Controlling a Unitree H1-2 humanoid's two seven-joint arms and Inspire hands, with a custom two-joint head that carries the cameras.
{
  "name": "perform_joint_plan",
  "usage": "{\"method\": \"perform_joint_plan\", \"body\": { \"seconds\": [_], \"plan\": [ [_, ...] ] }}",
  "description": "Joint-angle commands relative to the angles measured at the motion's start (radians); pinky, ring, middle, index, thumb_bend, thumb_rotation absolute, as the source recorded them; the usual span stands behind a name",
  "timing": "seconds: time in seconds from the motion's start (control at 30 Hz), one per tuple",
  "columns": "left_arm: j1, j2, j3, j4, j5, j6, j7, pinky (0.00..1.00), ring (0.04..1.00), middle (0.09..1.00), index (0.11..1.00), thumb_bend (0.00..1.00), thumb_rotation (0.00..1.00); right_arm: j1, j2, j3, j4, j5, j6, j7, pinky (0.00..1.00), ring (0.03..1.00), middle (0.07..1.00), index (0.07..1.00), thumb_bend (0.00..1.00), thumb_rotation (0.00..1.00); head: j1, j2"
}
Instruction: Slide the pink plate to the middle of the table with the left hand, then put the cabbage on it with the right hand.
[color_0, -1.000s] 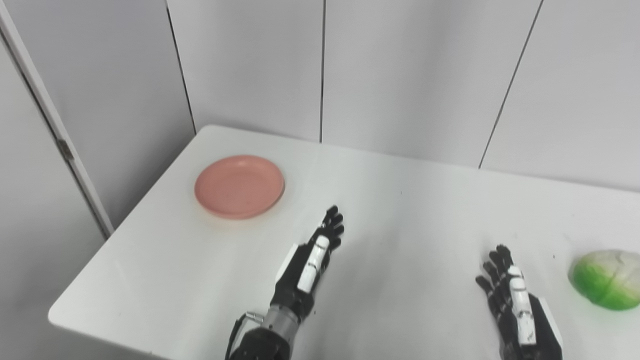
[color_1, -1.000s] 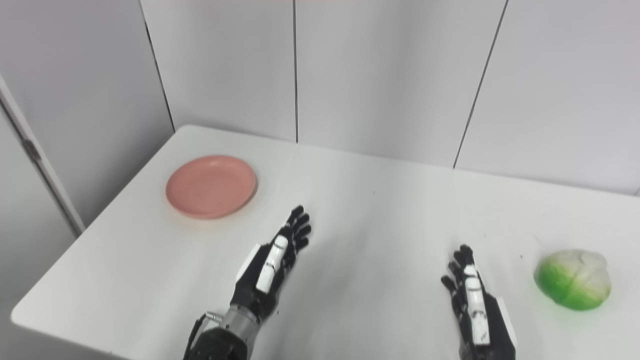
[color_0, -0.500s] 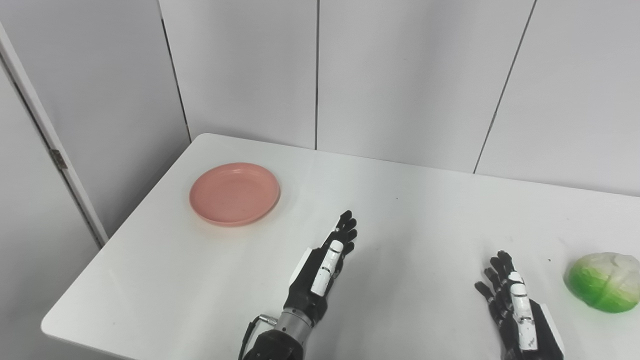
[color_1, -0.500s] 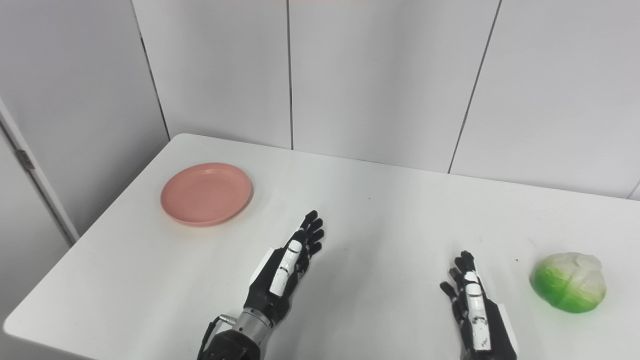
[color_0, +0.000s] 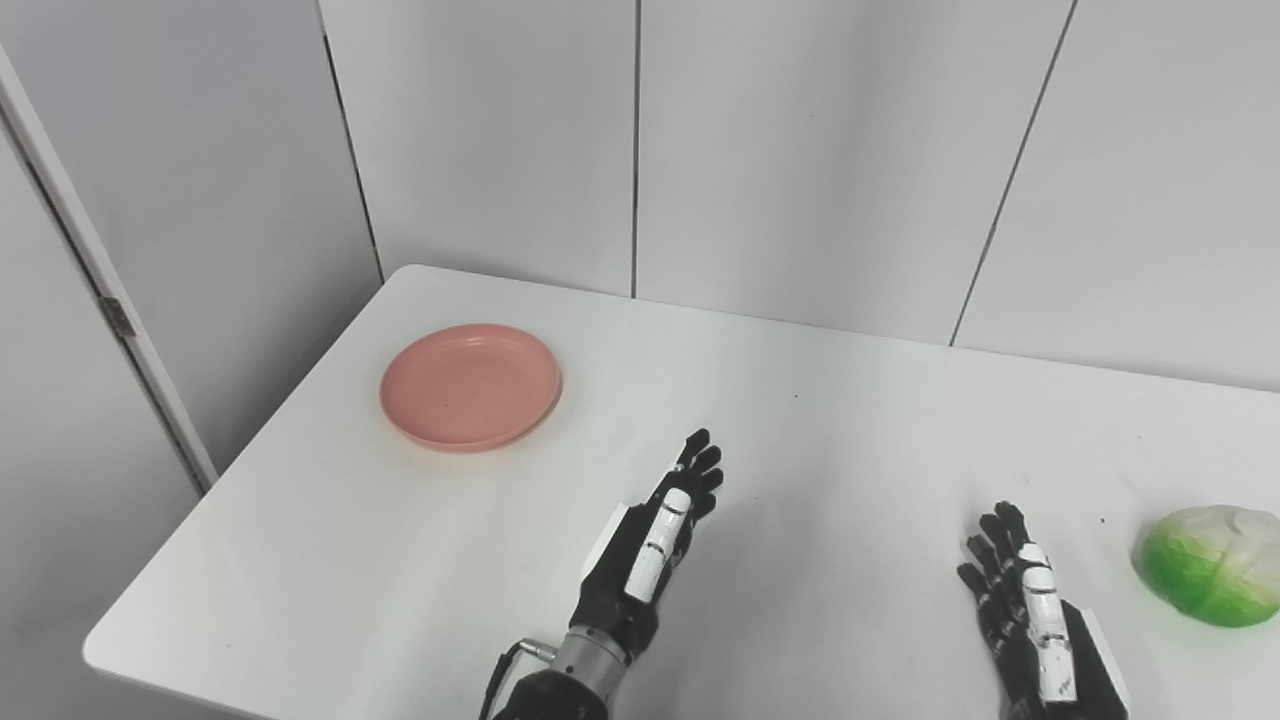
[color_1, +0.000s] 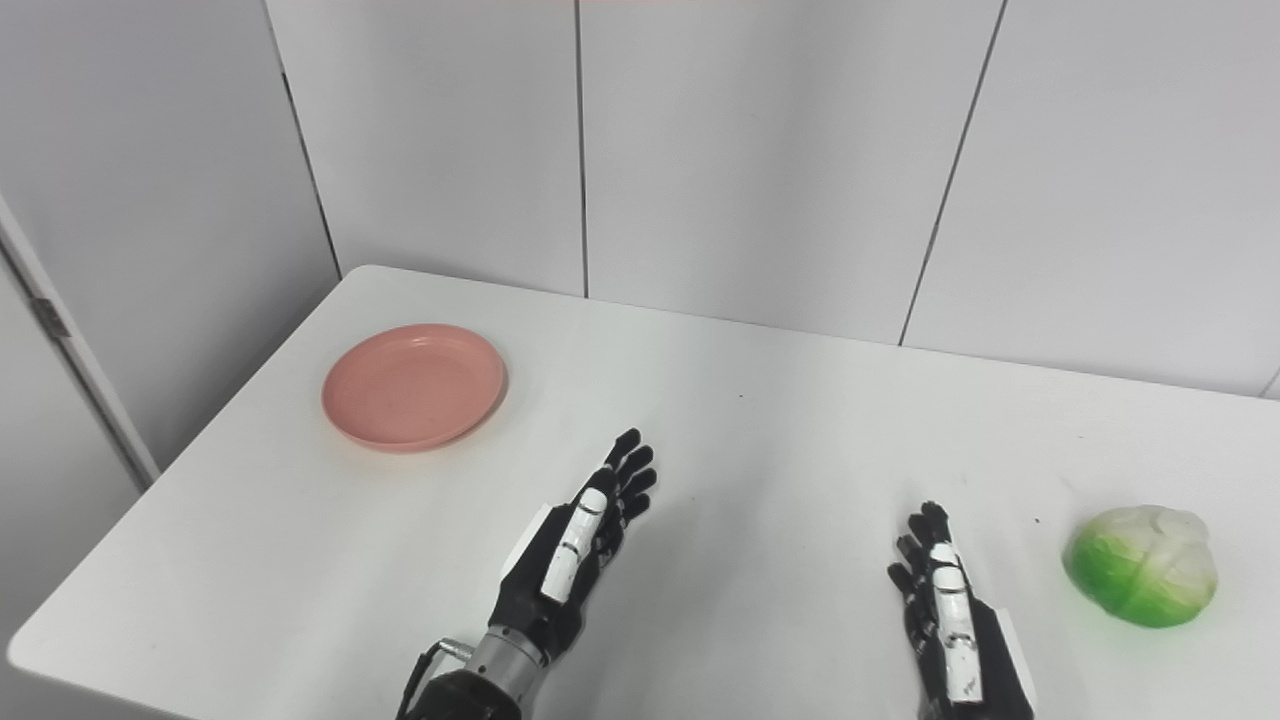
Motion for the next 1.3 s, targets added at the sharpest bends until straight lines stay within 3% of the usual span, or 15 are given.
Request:
{"method": "perform_joint_plan", "body": {
  "seconds": [0.0,0.3,0.43,0.73,0.97,1.27],
  "plan": [
    [-0.008,0.004,0.001,-0.046,-0.007,-0.007,0.002,1.0,0.985,0.987,0.988,0.49,1.0,-0.018,0.004,-0.002,-0.035,0.008,0.001,0.001,1.0,1.0,1.0,1.0,0.16,1.0,0.005,0.002],
    [-0.047,0.046,0.01,-0.191,0.014,0.03,0.003,1.0,0.981,0.984,0.984,0.49,1.0,-0.022,0.003,-0.001,-0.033,0.01,0.005,0.003,1.0,1.0,1.0,1.0,0.15,1.0,0.014,0.002],
    [-0.07,0.049,0.032,-0.265,-0.019,0.092,0.016,1.0,0.967,0.969,0.965,0.49,1.0,-0.024,0.003,-0.001,-0.028,0.007,0.005,0.001,1.0,1.0,1.0,1.0,0.16,1.0,0.025,0.002],
    [-0.141,0.071,0.101,-0.363,-0.031,0.16,0.058,0.99,0.948,0.948,0.946,0.48,1.0,-0.028,-0.004,-0.002,-0.026,0.012,0.011,0.007,1.0,1.0,1.0,1.0,0.16,1.0,0.05,-0.004],
    [-0.224,0.133,0.205,-0.351,-0.057,0.17,0.094,0.96,0.934,0.926,0.925,0.47,1.0,-0.03,-0.005,-0.004,-0.023,0.022,0.012,0.01,1.0,1.0,1.0,1.0,0.14,1.0,0.067,-0.009],
    [-0.324,0.252,0.312,-0.254,-0.091,0.198,0.116,0.94,0.932,0.935,0.936,0.45,1.0,-0.029,-0.011,-0.005,-0.012,0.028,-0.018,0.013,1.0,1.0,1.0,1.0,0.13,1.0,0.082,-0.015]
  ]
}}
